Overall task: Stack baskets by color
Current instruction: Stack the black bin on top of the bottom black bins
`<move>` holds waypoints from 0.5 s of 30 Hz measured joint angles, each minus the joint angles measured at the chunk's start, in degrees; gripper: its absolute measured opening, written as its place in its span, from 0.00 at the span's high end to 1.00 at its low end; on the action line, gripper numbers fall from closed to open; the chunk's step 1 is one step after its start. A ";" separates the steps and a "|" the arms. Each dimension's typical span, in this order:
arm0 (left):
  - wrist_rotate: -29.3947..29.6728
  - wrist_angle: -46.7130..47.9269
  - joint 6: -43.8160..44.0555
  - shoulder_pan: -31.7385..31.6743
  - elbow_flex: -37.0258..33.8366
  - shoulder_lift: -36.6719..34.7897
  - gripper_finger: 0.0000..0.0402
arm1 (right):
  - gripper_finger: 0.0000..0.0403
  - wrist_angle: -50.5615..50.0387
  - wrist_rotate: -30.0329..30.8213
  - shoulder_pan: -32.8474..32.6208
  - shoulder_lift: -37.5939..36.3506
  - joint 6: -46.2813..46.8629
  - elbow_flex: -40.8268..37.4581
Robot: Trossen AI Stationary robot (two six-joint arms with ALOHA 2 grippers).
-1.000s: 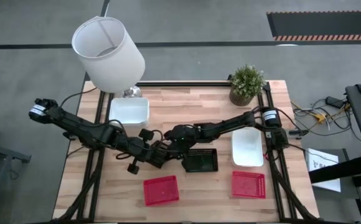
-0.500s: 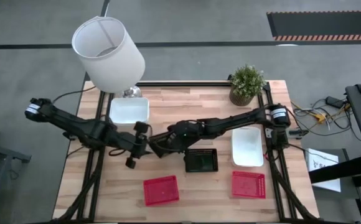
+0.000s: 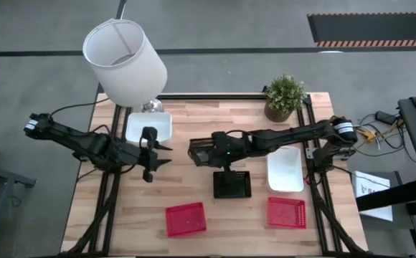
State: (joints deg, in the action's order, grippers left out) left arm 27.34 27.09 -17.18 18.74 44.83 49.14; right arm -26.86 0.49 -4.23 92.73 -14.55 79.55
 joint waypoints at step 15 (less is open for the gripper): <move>8.29 -9.52 0.25 0.00 -4.14 -0.46 0.59 | 0.98 -19.95 8.72 -10.37 -7.02 22.64 0.00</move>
State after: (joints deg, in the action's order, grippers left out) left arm 35.63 17.57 -16.93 18.74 40.69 48.68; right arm -46.81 9.21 -14.60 85.71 8.09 79.55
